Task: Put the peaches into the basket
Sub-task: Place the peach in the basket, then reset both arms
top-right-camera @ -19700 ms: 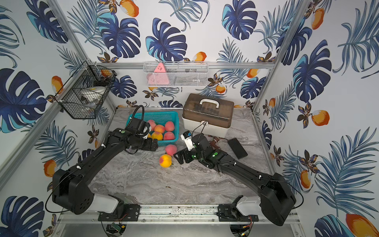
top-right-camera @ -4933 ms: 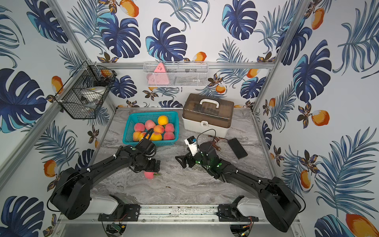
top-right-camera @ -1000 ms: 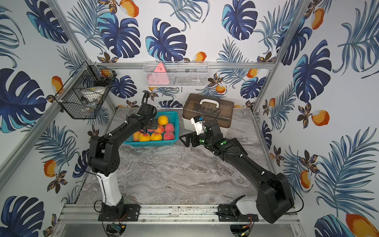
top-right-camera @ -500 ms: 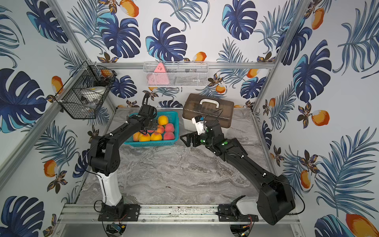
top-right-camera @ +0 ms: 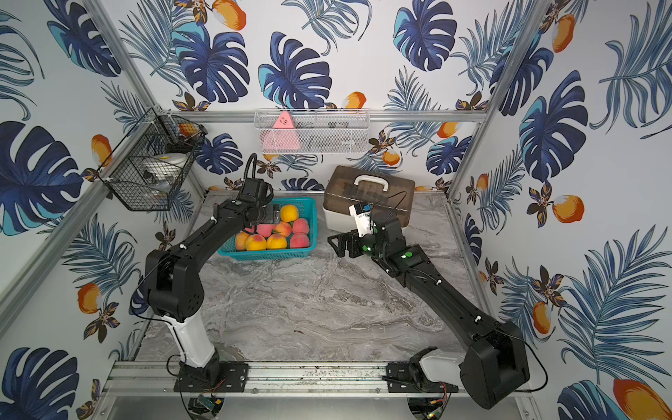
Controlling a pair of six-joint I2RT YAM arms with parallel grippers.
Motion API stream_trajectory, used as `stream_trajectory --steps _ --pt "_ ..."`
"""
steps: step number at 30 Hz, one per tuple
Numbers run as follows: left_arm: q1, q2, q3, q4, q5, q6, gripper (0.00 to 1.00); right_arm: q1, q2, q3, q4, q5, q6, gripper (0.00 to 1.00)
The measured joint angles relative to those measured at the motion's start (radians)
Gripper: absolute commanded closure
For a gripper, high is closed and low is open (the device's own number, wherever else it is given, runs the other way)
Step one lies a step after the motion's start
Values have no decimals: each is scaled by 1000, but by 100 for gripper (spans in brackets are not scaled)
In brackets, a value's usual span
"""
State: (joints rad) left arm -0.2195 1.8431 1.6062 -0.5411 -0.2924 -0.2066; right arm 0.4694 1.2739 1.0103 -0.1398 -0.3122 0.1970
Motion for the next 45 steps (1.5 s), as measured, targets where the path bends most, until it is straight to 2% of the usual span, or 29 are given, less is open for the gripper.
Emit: stream_trajectory --steps 8,13,17,22,27,38,45 --pt "-48 -153 -62 -35 9 -1 1 -6 -43 -9 -112 255 -19 0" --pt "-61 -346 -229 2 85 -27 1 -15 -46 -8 -177 355 -21 0" --pt "-61 -525 -374 78 121 -61 1 -18 -74 -18 -204 367 12 0" --pt "-61 -729 -530 148 114 -94 1 -20 -241 -129 -199 448 68 0" --pt "-61 -814 -603 153 76 -108 1 -21 -359 -238 -157 598 85 0" --pt "-58 -888 -750 66 -63 -142 1 -39 -304 -349 -46 891 106 0" --pt "-56 -1014 -892 136 -99 -141 1 -146 -95 -248 -118 972 256 0"
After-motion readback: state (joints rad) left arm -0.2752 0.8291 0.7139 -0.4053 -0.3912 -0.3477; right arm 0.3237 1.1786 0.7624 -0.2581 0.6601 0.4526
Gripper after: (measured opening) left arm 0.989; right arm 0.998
